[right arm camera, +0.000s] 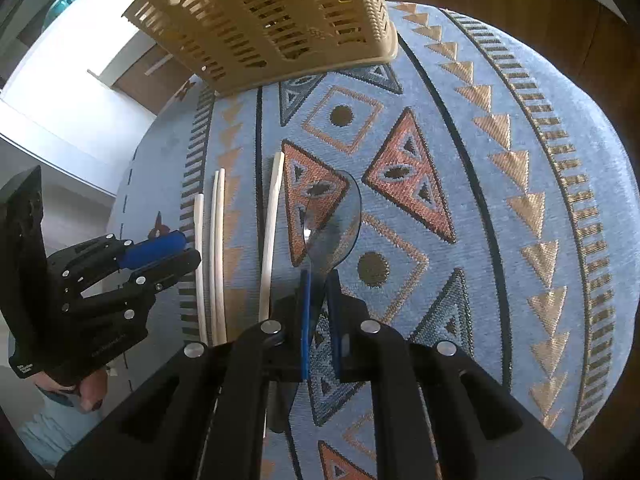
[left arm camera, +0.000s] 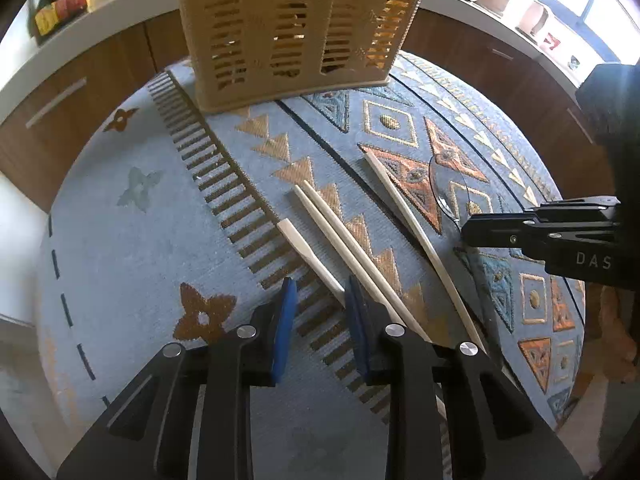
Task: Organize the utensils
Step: 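Grasp a wooden chopstick with the left tool while the right tool grasps a clear spoon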
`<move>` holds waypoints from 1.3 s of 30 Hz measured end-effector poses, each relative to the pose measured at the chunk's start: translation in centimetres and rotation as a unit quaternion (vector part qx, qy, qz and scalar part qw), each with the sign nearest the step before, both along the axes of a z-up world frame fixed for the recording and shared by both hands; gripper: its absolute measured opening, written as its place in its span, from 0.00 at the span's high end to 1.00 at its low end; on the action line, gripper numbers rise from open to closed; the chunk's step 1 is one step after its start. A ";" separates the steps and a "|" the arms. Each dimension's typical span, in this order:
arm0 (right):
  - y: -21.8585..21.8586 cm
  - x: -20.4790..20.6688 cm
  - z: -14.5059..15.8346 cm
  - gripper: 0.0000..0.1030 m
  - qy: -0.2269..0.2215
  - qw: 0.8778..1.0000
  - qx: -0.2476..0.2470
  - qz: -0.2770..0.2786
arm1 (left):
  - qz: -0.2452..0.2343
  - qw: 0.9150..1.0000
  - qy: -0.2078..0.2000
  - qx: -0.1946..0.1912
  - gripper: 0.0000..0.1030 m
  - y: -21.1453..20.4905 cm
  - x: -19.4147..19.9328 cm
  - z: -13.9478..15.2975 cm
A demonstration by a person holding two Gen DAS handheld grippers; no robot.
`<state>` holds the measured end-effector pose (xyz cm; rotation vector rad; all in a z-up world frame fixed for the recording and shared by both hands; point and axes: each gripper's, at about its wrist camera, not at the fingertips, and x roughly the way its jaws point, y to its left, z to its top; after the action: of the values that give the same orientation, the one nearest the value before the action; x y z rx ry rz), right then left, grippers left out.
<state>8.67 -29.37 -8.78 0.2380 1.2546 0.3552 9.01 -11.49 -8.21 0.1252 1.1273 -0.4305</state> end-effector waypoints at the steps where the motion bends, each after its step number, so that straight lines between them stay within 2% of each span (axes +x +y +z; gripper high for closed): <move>1: 0.0 0.0 0.0 0.93 0.000 1.000 0.002 0.000 | 0.003 1.000 0.000 0.004 0.71 -0.4 0.0 0.0; 3: -0.1 0.0 0.0 0.92 -0.001 1.000 0.005 0.000 | 0.006 1.000 -0.007 0.013 0.66 -1.1 -0.5 0.0; 6: -0.6 -0.2 0.0 0.91 0.001 1.000 0.006 -0.005 | 0.022 0.999 -0.025 0.026 0.66 -1.8 -1.0 -0.2; 9: 0.1 -0.2 0.2 0.91 -0.004 1.000 -0.008 -0.003 | 0.030 0.999 -0.026 0.020 0.66 -1.9 -1.0 -0.3; 11: 1.1 -0.1 0.2 0.91 -0.008 1.000 -0.019 0.002 | 0.026 0.999 -0.032 0.027 0.71 -1.8 -1.2 -0.3; 12: 1.3 0.0 0.3 0.91 -0.010 1.000 -0.024 0.008 | 0.020 0.998 -0.042 0.041 0.79 -1.8 -1.4 -0.4; 13: 1.5 0.0 0.3 0.91 -0.011 1.000 -0.026 0.011 | 0.012 0.998 -0.049 0.044 0.83 -1.5 -1.6 -0.4; 16: 1.5 0.1 0.2 0.91 -0.011 1.000 -0.024 0.014 | -0.002 0.998 -0.044 0.036 0.87 -0.6 -1.7 -0.4; 20: 1.5 0.3 0.1 0.91 -0.008 1.000 -0.025 0.014 | -0.026 0.998 -0.037 0.046 0.88 -0.7 -1.5 -0.3; 25: 2.3 0.2 0.1 0.91 -0.004 0.998 -0.037 0.045 | -0.087 0.993 -0.041 0.074 0.92 -0.9 -2.0 -0.3; 28: 2.3 0.2 0.0 0.91 0.004 0.998 -0.031 0.051 | -0.110 0.991 -0.034 0.072 0.94 0.3 -2.3 -0.3; 31: 1.3 0.2 -0.1 0.91 0.015 0.999 -0.023 0.034 | -0.099 0.994 -0.017 0.047 0.94 1.9 -2.1 -0.2; 34: 0.6 0.4 0.0 0.79 0.030 0.999 -0.009 0.018 | -0.088 0.996 -0.007 0.026 0.92 2.9 -1.7 -0.1; 36: 0.6 0.3 0.4 0.52 0.026 0.999 -0.016 0.015 | -0.083 0.996 -0.013 0.032 0.90 3.0 -1.5 -0.1; 39: 1.4 -0.1 1.5 0.49 -0.001 0.997 -0.073 0.010 | -0.083 0.996 -0.011 0.032 0.90 2.9 -0.9 0.0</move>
<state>8.60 -28.01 -7.31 0.0996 1.2756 0.2792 8.08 -8.59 -8.24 0.2813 1.1143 -0.5393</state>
